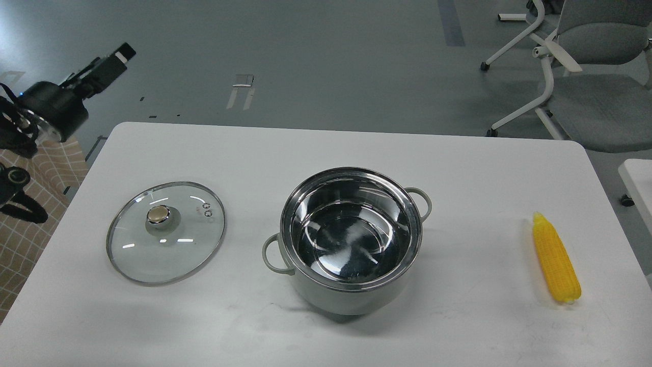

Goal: Open pot and put corn in
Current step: 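Lower the lid onto the table, release it, raise the left gripper, then reach the right gripper down to the yellow corn cob, then grasp the corn cob with the right gripper and lift it over the pot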

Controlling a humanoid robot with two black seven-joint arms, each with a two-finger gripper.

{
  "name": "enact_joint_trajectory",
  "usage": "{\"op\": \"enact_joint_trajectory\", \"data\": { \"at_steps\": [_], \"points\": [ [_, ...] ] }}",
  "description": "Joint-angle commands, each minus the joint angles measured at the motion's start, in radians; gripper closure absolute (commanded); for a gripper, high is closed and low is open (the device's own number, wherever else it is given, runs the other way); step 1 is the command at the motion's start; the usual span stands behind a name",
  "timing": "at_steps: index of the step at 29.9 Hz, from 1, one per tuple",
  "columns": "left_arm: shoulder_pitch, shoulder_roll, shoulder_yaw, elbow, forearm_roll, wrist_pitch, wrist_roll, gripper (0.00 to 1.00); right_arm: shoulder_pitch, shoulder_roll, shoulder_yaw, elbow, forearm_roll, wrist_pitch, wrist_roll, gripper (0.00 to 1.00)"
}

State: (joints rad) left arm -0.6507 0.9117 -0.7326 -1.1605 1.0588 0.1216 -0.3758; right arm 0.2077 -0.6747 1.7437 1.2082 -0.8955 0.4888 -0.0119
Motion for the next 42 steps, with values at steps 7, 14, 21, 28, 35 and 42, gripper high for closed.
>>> {"op": "enact_joint_trajectory", "data": {
  "at_steps": [7,14,21,28,35,42],
  "points": [
    [-0.250,-0.223,-0.037,0.180,-0.466,-0.138,0.006,0.05,-0.048,-0.057,-0.099,0.136,-0.645,0.000,0.076,0.00],
    [-0.264,-0.324,-0.131,0.301,-0.723,-0.316,0.006,0.04,-0.048,-0.055,-0.289,0.162,-0.901,0.000,0.075,0.00],
    [-0.253,-0.424,-0.192,0.347,-0.734,-0.385,0.006,0.03,-0.050,-0.055,-0.510,0.157,-1.013,0.000,0.067,0.00],
    [-0.250,-0.448,-0.195,0.341,-0.734,-0.379,0.003,0.03,-0.094,-0.059,-0.543,0.120,-1.034,0.000,0.067,0.03],
    [-0.254,-0.452,-0.191,0.341,-0.728,-0.369,0.009,0.03,-0.094,-0.054,-0.630,0.091,-1.040,-0.001,0.066,0.13],
    [-0.264,-0.452,-0.188,0.341,-0.727,-0.369,0.009,0.03,-0.096,-0.051,-0.638,0.093,-1.039,-0.052,0.046,0.59]
  ]
}}
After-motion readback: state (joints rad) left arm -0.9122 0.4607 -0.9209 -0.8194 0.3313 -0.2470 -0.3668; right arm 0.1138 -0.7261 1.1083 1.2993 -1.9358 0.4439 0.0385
